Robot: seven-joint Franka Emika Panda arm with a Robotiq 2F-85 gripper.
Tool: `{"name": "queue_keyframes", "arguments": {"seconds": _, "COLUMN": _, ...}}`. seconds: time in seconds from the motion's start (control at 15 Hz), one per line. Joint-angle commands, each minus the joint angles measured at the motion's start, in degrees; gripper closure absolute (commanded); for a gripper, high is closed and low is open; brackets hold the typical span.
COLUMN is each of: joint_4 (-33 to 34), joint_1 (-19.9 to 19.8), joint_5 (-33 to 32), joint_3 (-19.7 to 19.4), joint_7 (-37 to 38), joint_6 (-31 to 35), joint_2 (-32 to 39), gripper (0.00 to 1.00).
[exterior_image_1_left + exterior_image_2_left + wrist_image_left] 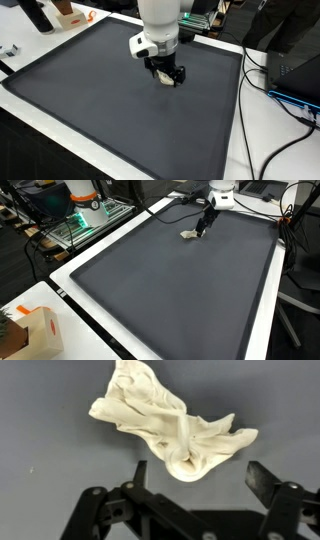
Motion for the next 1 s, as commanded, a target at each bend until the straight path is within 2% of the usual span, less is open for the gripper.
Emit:
{"name": "queue_keyframes", "arguments": {"seconds": 0.0, "joint_4": 0.42, "joint_1": 0.98, "joint_5": 1.53, "joint_3": -1.05, "joint_7": 5.38, "joint_6": -0.70, "joint_2": 0.36, "gripper": 0.00}}
{"name": "queue_keyframes", "arguments": {"seconds": 0.33, "joint_4": 0.49, "joint_1": 1.23, "joint_5": 1.74, "joint_3": -1.24, "joint_7": 9.42, "joint_6": -2.22, "joint_2": 0.44, "gripper": 0.00}}
{"name": "queue_keyframes", "arguments": {"seconds": 0.73, "joint_4": 1.13, "joint_1": 1.09, "joint_5": 2.21, "joint_3": -0.92, "joint_7": 10.17, "joint_6": -5.87, "joint_2": 0.89, "gripper": 0.00}}
{"name": "queue_keyframes", "arguments": {"seconds": 0.8, "joint_4": 1.31, "joint_1": 1.02, "joint_5": 2.24, "joint_3": -0.86, "joint_7": 9.93, "joint_6": -6.13, "joint_2": 1.08, "gripper": 0.06}}
{"name": "queue_keyframes", "arguments": {"seconds": 0.87, "joint_4": 1.39, "joint_1": 1.11, "joint_5": 2.05, "joint_3": -0.98, "joint_7": 9.96, "joint_6": -6.08, "joint_2": 1.21, "gripper": 0.22}}
{"name": "queue_keyframes", "arguments": {"seconds": 0.93, "joint_4": 1.54, "joint_1": 1.04, "joint_5": 2.03, "joint_3": -0.95, "joint_7": 9.71, "joint_6": -5.89, "joint_2": 1.43, "gripper": 0.30}}
